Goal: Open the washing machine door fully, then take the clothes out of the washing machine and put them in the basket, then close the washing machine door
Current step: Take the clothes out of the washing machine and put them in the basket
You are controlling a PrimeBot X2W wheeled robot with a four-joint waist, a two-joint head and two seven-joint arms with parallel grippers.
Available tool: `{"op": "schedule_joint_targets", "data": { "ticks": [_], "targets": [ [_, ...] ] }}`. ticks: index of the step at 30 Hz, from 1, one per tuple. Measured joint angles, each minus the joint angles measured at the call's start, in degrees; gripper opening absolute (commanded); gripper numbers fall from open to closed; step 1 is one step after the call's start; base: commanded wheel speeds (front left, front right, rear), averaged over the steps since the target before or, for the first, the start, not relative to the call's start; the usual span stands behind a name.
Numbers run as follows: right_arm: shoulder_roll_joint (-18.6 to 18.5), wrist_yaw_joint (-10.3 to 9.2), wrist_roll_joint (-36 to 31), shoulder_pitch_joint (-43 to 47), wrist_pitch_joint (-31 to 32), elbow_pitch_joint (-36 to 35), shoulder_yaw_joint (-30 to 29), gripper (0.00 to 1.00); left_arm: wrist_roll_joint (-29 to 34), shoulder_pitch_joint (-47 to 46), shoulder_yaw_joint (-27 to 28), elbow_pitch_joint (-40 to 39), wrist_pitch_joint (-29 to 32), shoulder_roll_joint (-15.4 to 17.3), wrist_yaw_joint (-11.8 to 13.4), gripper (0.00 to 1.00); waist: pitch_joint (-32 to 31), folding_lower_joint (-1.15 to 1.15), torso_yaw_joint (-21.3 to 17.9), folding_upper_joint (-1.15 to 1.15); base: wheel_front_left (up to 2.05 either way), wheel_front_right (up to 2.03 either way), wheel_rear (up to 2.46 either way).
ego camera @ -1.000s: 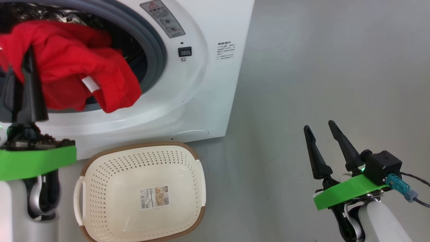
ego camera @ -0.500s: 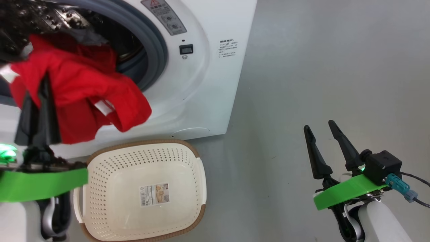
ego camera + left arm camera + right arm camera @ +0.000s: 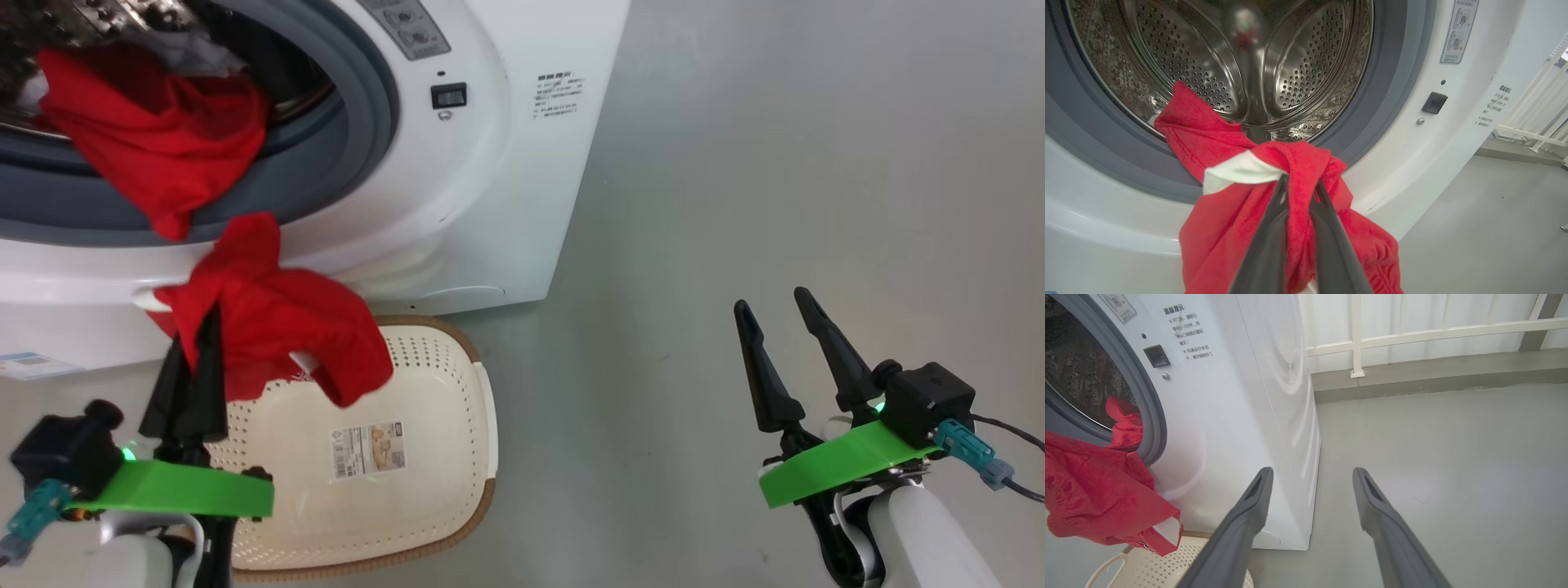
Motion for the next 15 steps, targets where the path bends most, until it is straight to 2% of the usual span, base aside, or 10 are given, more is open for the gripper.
{"op": "schedule_joint_targets", "data": {
  "ticks": [9,15],
  "targets": [
    [0.0,0.0,0.0,-1.9,0.0,-0.5,0.8,1.0,0.4,-0.3,-1.9,11.4,0.0,0.3,0.0,0.0,2.6,0.0,-0.6,0.0,0.0,0.0,0.0],
    [0.0,0.0,0.2,-2.5,0.0,-1.0,1.2,1.0,1.3,-3.1,-4.8,20.5,0.0,1.8,0.0,0.0,5.2,0.0,-1.2,0.0,0.0,0.0,0.0]
  ]
}}
